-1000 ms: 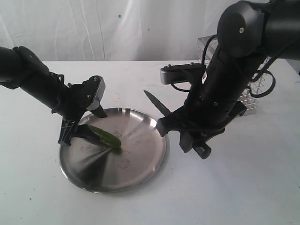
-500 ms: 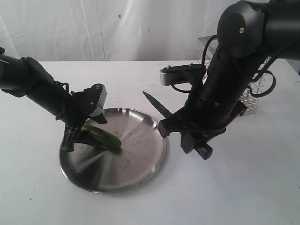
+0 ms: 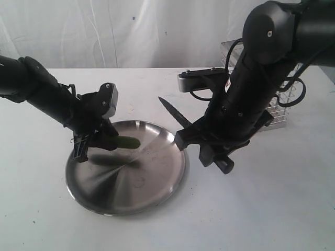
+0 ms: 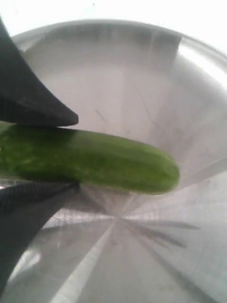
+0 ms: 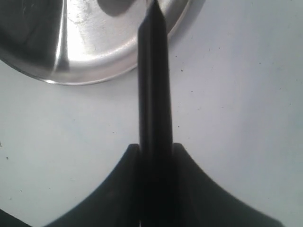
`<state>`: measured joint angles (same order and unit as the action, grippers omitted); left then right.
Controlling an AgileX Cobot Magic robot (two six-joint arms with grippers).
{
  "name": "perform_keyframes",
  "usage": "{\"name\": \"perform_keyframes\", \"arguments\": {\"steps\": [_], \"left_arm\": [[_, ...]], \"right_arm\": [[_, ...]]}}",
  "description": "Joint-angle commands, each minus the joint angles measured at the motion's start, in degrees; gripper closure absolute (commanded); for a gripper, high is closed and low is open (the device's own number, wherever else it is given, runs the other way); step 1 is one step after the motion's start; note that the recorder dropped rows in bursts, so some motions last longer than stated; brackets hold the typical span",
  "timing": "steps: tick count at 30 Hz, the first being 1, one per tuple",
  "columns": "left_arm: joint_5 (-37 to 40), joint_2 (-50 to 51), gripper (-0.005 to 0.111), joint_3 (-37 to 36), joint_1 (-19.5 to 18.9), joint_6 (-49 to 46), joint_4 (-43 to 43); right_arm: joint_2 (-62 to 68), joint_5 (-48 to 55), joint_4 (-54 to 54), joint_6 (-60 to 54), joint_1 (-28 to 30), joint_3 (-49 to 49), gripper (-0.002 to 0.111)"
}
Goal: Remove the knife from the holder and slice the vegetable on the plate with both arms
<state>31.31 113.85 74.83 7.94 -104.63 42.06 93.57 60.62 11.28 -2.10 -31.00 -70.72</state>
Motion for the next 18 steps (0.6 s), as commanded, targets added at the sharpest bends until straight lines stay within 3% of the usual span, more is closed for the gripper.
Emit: {"name": "perform_keyframes", "arguments": {"steps": [1,3,6,12,18], "left_arm": [[5.2,-3.1,0.107,-0.1,0.1,16.2,1.1],[9.4,-3.3,0.107,-0.1,0.5,26.4,1.3],[9.6,-3.1,0.107,-2.3,2.0,38.5,1.0],[0.4,-3.1,0.107,-6.4,5.9,40.0,1.1],[-7.5,-3.1,0.107,-9.2,6.1,40.0,1.1]], "right_arm": [[-0.6,-1.4,-0.4,-0.2,0.3,0.2,0.108],[-0.6,-3.7,-0.4,2.1,0.3,0.2,0.108],[-0.6,-8.4,-0.2,5.9,0.2,0.2,0.108],[-0.6,-8.0,1.0,6.1,0.2,0.2,0.108],[-0.6,-7.9,1.8,6.1,0.2,0.2,0.108]]}}
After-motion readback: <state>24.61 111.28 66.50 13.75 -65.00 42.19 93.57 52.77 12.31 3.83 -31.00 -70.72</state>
